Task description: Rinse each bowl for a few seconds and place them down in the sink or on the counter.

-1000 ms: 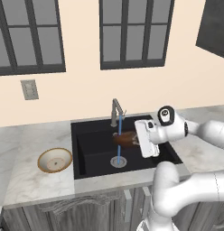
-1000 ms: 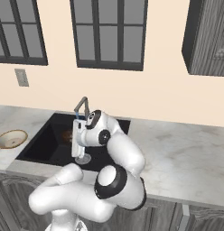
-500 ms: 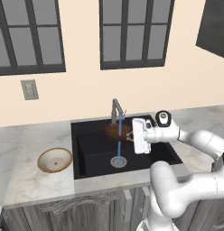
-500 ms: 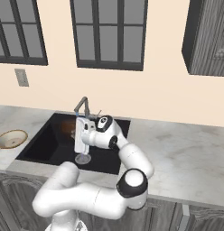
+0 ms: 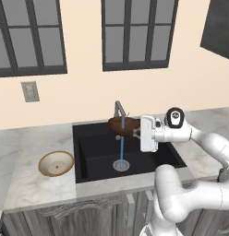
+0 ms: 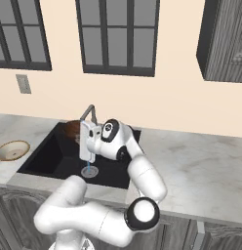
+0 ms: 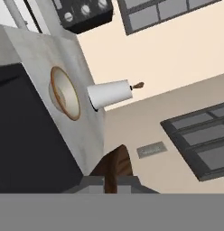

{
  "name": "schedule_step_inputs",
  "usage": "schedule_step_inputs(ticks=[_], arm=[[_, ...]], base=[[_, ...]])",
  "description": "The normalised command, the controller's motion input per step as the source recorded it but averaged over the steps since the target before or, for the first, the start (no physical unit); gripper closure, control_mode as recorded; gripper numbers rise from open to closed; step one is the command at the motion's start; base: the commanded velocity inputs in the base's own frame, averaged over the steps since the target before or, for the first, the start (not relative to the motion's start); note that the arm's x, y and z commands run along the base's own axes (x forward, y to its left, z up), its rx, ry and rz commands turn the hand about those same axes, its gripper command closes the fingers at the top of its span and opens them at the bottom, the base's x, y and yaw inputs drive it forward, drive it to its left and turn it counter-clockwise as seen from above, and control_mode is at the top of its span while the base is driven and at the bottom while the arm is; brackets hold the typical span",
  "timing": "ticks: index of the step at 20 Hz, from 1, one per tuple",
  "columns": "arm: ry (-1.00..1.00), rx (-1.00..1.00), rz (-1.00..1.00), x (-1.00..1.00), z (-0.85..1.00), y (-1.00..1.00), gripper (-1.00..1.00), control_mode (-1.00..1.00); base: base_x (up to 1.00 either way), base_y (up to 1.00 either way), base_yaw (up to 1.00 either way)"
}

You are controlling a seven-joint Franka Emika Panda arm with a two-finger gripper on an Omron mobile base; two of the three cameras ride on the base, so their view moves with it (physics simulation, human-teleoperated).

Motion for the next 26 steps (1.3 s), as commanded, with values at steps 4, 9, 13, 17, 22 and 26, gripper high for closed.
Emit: schedule_step_inputs(ticks=[4, 9, 13, 17, 22, 26], arm=[[0.0, -0.14, 0.0, -0.3, 0.46, -0.42, 1.0, -1.0], [0.06, -0.2, 0.0, -0.17, 0.17, -0.46, 1.0, -1.0], [0.22, -0.31, 0.0, 0.0, -0.05, -0.41, 1.0, -1.0], [0.26, -0.36, 0.0, 0.0, -0.08, -0.49, 1.0, -1.0], [0.06, -0.31, -0.02, 0.0, 0.19, -0.59, 1.0, -1.0], [-0.04, -0.25, -0.07, 0.0, 0.41, -0.57, 1.0, -1.0]], base=[[0.0, 0.0, 0.0], [0.0, 0.0, 0.0], [0.0, 0.0, 0.0], [0.0, 0.0, 0.0], [0.0, 0.0, 0.0], [0.0, 0.0, 0.0]])
